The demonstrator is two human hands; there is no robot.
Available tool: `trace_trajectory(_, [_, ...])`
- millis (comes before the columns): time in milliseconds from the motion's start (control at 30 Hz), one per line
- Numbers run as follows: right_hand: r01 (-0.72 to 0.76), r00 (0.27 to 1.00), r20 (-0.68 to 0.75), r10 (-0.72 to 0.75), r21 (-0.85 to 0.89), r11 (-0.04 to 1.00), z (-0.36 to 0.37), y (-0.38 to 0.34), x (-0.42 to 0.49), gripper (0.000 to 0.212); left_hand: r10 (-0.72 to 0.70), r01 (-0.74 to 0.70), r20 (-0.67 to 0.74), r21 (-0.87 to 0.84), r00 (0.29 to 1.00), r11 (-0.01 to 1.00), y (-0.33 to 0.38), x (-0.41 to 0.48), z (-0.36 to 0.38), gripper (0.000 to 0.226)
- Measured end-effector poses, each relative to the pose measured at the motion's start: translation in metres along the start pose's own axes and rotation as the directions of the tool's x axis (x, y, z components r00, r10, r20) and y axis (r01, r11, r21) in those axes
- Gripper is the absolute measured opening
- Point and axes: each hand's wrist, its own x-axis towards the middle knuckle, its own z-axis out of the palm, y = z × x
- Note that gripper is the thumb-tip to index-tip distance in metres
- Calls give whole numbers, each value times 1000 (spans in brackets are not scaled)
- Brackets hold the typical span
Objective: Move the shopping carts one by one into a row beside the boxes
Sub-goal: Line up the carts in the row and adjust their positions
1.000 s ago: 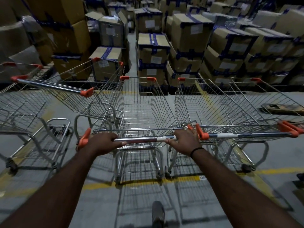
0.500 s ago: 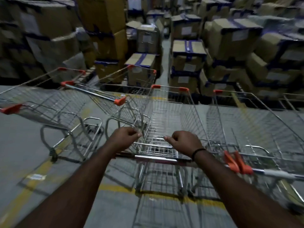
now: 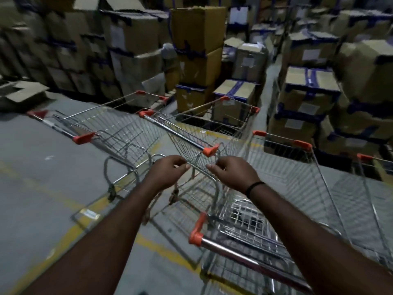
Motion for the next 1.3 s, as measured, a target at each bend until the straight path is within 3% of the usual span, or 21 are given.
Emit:
trace_trajectory(167, [-16, 997, -71, 15, -8, 1000, 25, -40, 71, 56, 43, -43, 33, 2, 999, 999, -48, 60, -43, 32])
trace_trajectory(400, [-146, 983, -112, 146, 7, 989, 67, -80, 147, 45, 114, -121, 124, 43, 986, 992, -97, 136, -93, 43])
trace_trajectory(567, [-221, 973, -73, 217, -48, 974, 97, -78, 179, 44, 135, -154, 219, 75, 966, 985, -115, 180, -90, 45])
trace_trajectory(733, [-315, 949, -17, 314, -85, 945, 124, -61, 219, 44, 229, -276, 228, 199, 946, 940, -121, 226, -74, 43])
trace_trajectory(900, [-353, 934, -38, 356, -265, 897, 145, -46, 244, 48, 280, -392, 340, 326, 898, 860, -132, 273, -45, 53])
trace_trajectory(1067, [-358, 930, -36, 365, -317, 879, 143, -41, 239, 58, 220, -438, 452, 463, 864, 771, -141, 292, -28, 62])
trace_trajectory(1300, [-392, 918, -74, 389, -306, 868, 145, -46, 203, 54, 143, -407, 498, 475, 855, 780, -167, 298, -51, 71])
